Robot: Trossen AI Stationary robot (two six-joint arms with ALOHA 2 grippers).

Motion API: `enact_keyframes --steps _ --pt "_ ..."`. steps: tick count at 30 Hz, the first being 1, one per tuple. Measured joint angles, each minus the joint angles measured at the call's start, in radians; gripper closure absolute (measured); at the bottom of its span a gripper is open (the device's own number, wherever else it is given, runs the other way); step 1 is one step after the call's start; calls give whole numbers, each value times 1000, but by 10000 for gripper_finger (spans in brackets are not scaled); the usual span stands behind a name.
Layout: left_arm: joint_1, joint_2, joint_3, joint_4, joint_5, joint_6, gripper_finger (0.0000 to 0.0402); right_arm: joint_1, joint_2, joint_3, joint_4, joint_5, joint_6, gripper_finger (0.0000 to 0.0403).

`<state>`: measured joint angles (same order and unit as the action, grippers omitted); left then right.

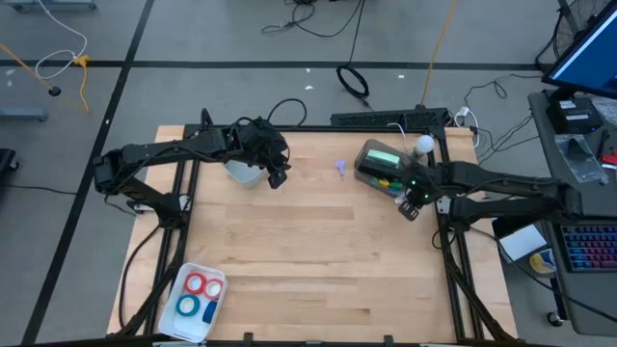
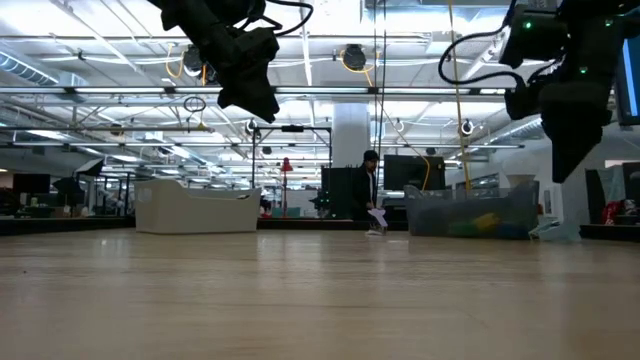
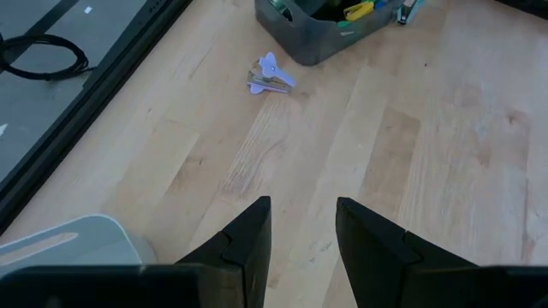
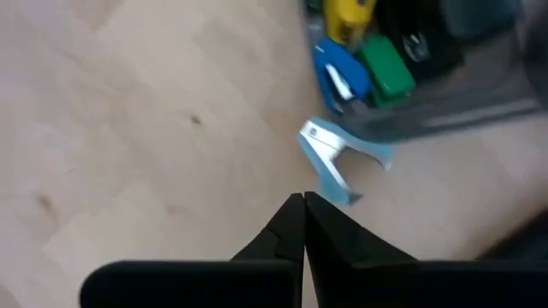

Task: Pick and place Stapler, Stapler remover, tape
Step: Put the light blue staple remover into the grey bin

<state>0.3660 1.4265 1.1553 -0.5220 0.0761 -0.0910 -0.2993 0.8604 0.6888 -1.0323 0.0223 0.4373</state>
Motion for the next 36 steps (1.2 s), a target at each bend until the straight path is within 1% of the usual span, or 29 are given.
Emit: enact_keyframes --steps 4,7,9,15,19,22,25,32,36 --pt "0 0 0 0 0 3 270 0 1 -20 31 -26 -31 398" --pt "0 0 0 0 0 3 270 0 14 -29 36 -40 -31 382" --pt "0 0 0 -1 0 4 270 0 26 -36 33 -52 -30 360" --pt "0 0 0 0 0 31 270 0 84 -36 56 -49 -31 275" --pt "0 0 0 0 0 32 270 0 144 -36 63 -24 -47 241" --pt "0 0 0 -1 0 31 270 0 188 -36 55 -19 -69 235" --pt "0 0 0 -1 0 31 270 0 224 -36 56 -17 -90 238" --pt "0 0 0 -1 0 34 270 0 296 -36 64 58 -91 249" --pt "0 0 0 -1 0 34 270 0 327 -36 74 61 -98 249"
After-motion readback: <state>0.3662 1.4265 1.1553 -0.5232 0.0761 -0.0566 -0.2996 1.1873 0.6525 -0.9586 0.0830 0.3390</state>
